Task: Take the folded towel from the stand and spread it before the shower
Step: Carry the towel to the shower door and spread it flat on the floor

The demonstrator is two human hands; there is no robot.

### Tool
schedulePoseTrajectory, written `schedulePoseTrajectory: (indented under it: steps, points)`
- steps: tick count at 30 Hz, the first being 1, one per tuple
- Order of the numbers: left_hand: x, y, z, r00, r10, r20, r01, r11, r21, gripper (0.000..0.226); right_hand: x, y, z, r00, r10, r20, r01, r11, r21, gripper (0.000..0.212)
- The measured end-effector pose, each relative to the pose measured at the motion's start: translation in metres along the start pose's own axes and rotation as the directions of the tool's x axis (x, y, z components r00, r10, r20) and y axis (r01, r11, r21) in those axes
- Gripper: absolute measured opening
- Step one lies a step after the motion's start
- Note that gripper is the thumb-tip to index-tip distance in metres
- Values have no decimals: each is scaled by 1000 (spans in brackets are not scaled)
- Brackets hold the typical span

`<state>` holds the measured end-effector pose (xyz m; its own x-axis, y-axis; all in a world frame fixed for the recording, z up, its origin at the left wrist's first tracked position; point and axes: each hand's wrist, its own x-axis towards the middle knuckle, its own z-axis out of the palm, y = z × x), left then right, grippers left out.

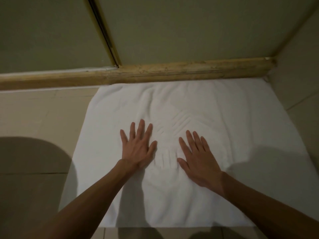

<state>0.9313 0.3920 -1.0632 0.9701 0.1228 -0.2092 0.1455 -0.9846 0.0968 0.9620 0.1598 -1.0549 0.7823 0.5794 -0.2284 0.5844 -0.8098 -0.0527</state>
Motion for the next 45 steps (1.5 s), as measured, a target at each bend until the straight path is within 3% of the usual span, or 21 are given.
schedulePoseTrajectory:
  steps: [5,12,23,29,35,38,45]
  points:
    - [-8,-11,-2,998,-55,-13,54,998,-38,69,-1,0,1,1000,-3,-7,3,1000,17,67]
    - [15,-21,-3,997,-5,-73,-2,996,-93,69,7,0,-5,1000,-18,-14,18,999,35,68]
    - [98,-63,-27,995,-98,-35,96,994,-54,70,135,-2,-45,992,-78,-97,82,996,37,66]
    - [117,-72,-32,993,-114,-20,112,992,-59,72,175,-4,-42,995,-88,-37,90,995,45,66]
    - [136,-98,-39,973,-215,-86,206,973,-104,76,171,-10,-37,996,-52,-76,53,999,8,74]
    - [141,-113,-38,954,-279,-109,273,960,-61,82,169,-11,-40,991,-34,-128,40,998,49,68]
    - [143,-129,-36,934,-356,-29,353,933,-69,89,171,-10,-33,986,-36,-161,44,998,48,65]
